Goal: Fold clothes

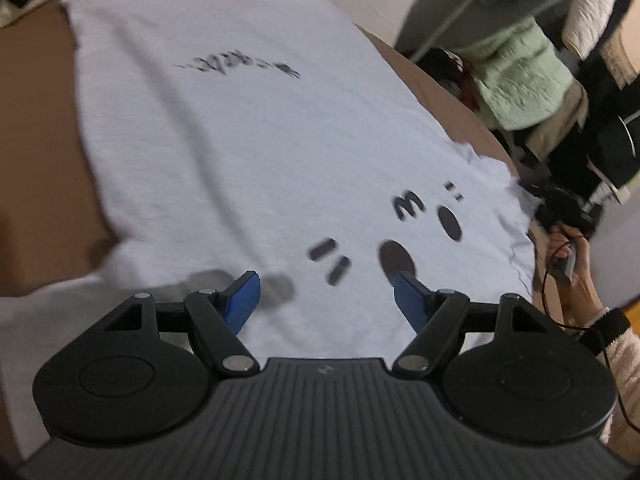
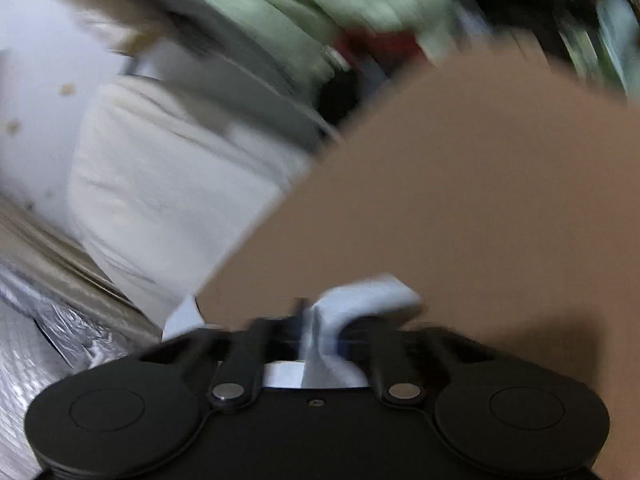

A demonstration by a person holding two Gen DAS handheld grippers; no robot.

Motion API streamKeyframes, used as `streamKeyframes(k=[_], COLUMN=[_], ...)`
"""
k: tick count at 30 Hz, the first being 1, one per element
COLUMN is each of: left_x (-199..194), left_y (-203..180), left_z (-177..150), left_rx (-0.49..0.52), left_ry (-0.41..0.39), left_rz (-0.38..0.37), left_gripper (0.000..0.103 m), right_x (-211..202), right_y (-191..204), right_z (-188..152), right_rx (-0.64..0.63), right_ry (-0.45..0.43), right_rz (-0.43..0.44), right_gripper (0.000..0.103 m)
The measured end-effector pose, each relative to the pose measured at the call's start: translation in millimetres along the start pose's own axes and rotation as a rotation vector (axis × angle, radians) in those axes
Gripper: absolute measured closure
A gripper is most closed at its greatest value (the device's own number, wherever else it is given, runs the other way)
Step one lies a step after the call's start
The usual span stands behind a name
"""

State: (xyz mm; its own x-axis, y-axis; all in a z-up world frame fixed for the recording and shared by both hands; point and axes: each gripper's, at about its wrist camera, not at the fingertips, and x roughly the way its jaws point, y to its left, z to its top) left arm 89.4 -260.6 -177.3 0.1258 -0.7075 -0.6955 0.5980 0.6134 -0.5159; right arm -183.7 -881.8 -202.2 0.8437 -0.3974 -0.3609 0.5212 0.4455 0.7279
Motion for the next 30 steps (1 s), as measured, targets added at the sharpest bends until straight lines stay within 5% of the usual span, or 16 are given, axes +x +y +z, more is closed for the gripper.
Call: streamKeyframes(k=[3,5,9,13,16,19,24,29,30], left_x=[-8,-7,4,8,4,2,1,-1,-3], left_y=[9,20,14,5,12,17,17,9,5], left_z=[-5,-11,-13,-8,-10,-11,-9,-4,-2], left_rx=[-0.014,-0.050,-0.029,-0.015,-0.022,-0.049,-0.044,0.005,0.029], left_ry=[0.003,0.028,0.037,0.030,0.029,0.028,0.028,-0.006,-0.024], left_rz=[0.001,0.000,0.027,0.029,0.031,0.024,0.026,0.092,0.121], left_gripper=[0.029,0.031,0.031,0.030,0.030,0.030,0.030,0.030,0.030], right_x=[-32,-34,20,22,33,58,62,104,115], right_y=[15,20,8,14,10,-2,29,79,91], right_z=[-2,-13,-25,-11,6,19,30,32,27], right_rx=[-0.152,-0.300,-0.465,-0.422,-0.326,-0.208,-0.305,-0.366,-0.431], right_ry=[-0.176,-0.178,0.090,0.089,0.120,0.179,0.080,0.385,0.436], right_rz=[0.098,-0.012,-0.296,-0.324,-0.293,-0.234,-0.283,-0.095,-0.111], right_gripper=[0.099,0.100,0.097,0.092,0.082,0.055,0.054,0.052,0.050])
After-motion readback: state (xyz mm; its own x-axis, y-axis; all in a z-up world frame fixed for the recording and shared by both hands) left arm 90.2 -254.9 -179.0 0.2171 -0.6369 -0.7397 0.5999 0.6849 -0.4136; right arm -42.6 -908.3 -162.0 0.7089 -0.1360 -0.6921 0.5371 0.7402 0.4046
